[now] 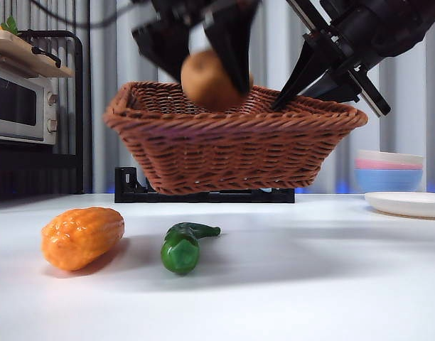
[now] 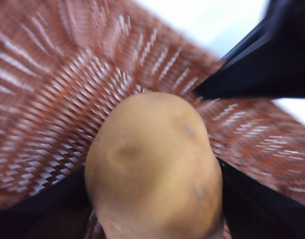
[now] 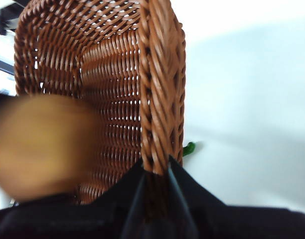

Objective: Pick up the basket,pick up the corn from the table,pick up the potato from the table,pick up the cucumber from the table,put all items into the basket

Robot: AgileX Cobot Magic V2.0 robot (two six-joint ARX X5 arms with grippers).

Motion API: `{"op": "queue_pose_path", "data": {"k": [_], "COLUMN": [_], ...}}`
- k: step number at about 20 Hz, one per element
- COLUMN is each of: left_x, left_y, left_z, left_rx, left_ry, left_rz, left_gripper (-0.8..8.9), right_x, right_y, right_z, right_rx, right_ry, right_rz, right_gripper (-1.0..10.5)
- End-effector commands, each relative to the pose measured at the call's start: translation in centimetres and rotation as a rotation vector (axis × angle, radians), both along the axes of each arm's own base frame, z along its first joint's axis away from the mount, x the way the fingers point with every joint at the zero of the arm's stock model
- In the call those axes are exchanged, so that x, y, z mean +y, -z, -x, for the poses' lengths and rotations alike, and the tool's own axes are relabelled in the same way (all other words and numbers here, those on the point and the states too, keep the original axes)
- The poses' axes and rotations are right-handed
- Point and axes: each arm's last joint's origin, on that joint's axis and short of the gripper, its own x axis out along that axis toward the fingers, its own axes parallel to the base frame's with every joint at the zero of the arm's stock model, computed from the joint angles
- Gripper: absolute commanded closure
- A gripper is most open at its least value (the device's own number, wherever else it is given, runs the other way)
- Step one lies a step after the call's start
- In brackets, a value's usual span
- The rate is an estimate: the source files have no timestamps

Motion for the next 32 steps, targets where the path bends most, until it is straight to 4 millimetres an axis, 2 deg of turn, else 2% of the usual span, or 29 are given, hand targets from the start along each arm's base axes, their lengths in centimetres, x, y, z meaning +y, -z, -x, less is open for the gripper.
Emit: {"op": "queue_pose_path", "data": {"k": [1,3,4,5,6,9,11,14,18,20,22,24,25,28,32], "left_x": [-0.7,-1.0,-1.0,-1.1,-1.1,-1.0,-0.5,0.9,5.2,7.7,9.5,10.4,10.6,10.6,10.6], "left_y": [1.8,2.7,2.8,2.7,2.7,2.7,1.9,-1.4,-6.6,-8.0,-8.3,-7.1,-5.8,-0.2,6.5], "left_z": [-0.5,-0.7,-0.7,-0.6,-0.6,-0.5,0.0,2.2,6.9,9.1,10.7,11.5,11.7,11.5,10.0], "left_rx": [0.042,0.073,0.079,0.08,0.082,0.095,0.108,0.077,0.012,0.01,0.028,0.059,0.078,0.134,0.167], "left_ry": [-0.016,-0.022,-0.036,-0.045,-0.054,-0.051,-0.037,-0.004,0.003,-0.035,-0.086,-0.129,-0.15,-0.242,-0.346], "left_rz": [-0.034,-0.06,-0.058,-0.049,-0.04,-0.049,-0.033,0.035,0.085,0.054,-0.001,-0.017,-0.017,-0.041,0.0], "left_gripper": [8.2,7.86,6.49,4.42,2.82,2.74,2.74,2.76,2.79,2.8,2.8,2.8,2.8,2.8,2.8], "right_x": [0.0,0.0,0.0,0.0,0.0,0.0,-0.1,-0.5,-1.4,-1.9,-2.3,-2.5,-2.5,-2.8,-3.3], "right_y": [-0.7,-0.7,-0.7,-0.7,-0.8,-0.8,-0.8,-0.8,-0.8,-0.8,-0.8,-0.8,-0.8,-0.8,-0.8], "right_z": [0.0,0.0,0.0,0.0,0.0,0.0,-0.1,-0.2,-0.6,-0.7,-0.9,-0.9,-0.9,-1.0,-1.1], "right_rx": [-0.014,-0.016,-0.016,-0.017,-0.019,-0.02,-0.021,-0.021,-0.022,-0.022,-0.022,-0.022,-0.022,-0.021,-0.023], "right_ry": [0.001,0.001,0.001,0.002,0.003,0.004,0.008,0.022,0.054,0.072,0.083,0.089,0.089,0.098,0.114], "right_rz": [-0.032,-0.032,-0.032,-0.032,-0.032,-0.031,-0.029,-0.029,-0.029,-0.03,-0.032,-0.031,-0.031,-0.033,-0.033], "right_gripper": [9.6,9.6,9.6,9.6,9.6,9.6,9.6,9.6,9.6,9.6,9.6,9.6,9.6,9.6,9.6]}}
